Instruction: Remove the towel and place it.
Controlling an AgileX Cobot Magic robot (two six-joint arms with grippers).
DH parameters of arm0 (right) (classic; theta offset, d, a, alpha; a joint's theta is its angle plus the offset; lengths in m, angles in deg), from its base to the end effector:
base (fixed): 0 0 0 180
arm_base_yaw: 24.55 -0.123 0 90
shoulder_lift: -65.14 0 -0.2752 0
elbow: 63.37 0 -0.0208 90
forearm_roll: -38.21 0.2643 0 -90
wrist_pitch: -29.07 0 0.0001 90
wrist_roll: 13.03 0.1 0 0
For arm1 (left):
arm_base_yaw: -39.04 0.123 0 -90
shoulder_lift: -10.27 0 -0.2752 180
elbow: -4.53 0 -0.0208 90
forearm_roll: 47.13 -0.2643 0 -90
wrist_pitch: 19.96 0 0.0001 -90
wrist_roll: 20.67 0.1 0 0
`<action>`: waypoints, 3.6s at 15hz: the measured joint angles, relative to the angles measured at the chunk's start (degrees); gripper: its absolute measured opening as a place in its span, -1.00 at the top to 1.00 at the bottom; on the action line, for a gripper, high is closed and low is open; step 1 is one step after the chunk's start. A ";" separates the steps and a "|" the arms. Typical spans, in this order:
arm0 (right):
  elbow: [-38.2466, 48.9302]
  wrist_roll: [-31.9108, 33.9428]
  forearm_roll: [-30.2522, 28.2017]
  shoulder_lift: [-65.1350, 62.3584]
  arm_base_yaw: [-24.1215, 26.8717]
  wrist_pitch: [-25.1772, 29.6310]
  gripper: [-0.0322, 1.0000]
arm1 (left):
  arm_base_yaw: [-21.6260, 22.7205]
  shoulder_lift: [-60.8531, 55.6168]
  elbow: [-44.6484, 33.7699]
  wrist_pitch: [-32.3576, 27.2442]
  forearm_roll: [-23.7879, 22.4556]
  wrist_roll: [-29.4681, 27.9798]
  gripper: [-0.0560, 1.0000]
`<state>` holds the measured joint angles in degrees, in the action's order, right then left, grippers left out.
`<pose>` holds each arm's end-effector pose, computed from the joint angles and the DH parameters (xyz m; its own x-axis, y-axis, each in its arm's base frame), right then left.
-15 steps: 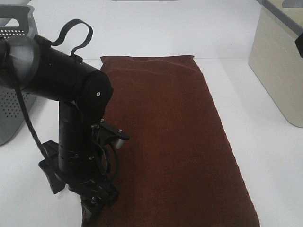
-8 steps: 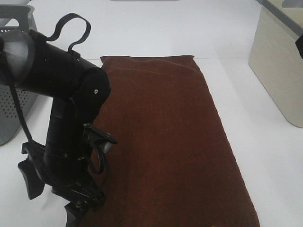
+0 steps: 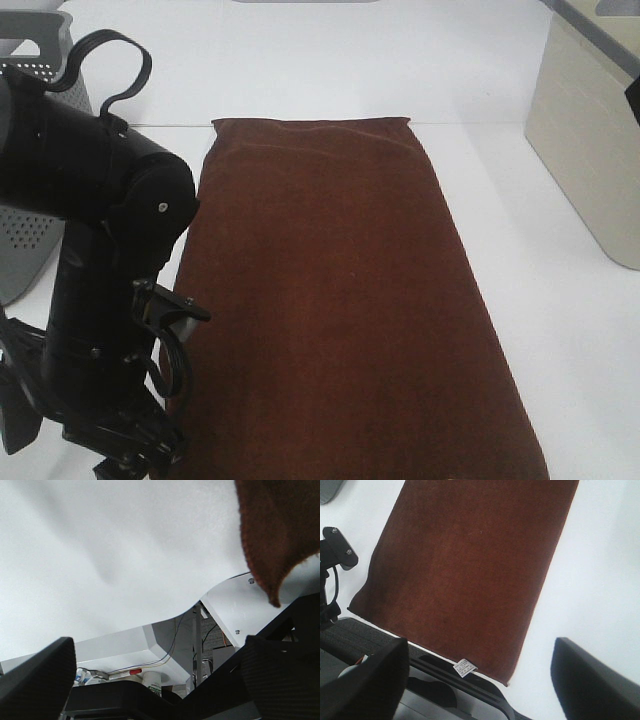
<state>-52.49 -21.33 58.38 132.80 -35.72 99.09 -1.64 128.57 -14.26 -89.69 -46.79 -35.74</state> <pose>0.1911 0.0708 0.3707 -0.8189 -0.1810 -0.5446 -0.3712 0.8908 0.2621 0.2123 -0.1832 0.0967 -0.8234 0.3623 0.4367 0.4499 0.8858 0.1134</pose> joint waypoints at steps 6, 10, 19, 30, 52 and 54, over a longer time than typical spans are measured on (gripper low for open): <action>0.00 -0.06 0.00 0.00 0.00 0.00 -0.52 | 0.00 -4.53 0.80 9.45 1.03 -1.20 -0.67; 0.00 -0.06 0.00 0.00 0.00 0.00 -0.52 | 0.00 -1.09 2.01 14.95 -1.60 -2.98 -0.67; 0.00 -0.06 0.00 0.00 0.00 0.00 -0.52 | 0.46 3.04 2.01 9.68 -7.28 -4.98 -0.67; 0.00 4.87 -3.61 0.00 0.00 0.00 -0.60 | 7.51 -19.31 2.01 7.05 -1.03 -2.86 -0.67; 22.63 9.11 -14.38 -42.23 0.00 0.06 -0.60 | 29.34 -84.91 -13.24 0.29 -3.72 12.26 -0.65; 26.47 7.45 -14.78 -46.98 0.00 0.06 -0.60 | 29.34 -92.70 -16.62 0.29 -3.95 12.78 -0.65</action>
<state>-26.02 -13.89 43.60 85.81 -35.72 99.15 27.69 35.86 -30.87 -89.40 -50.74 -22.96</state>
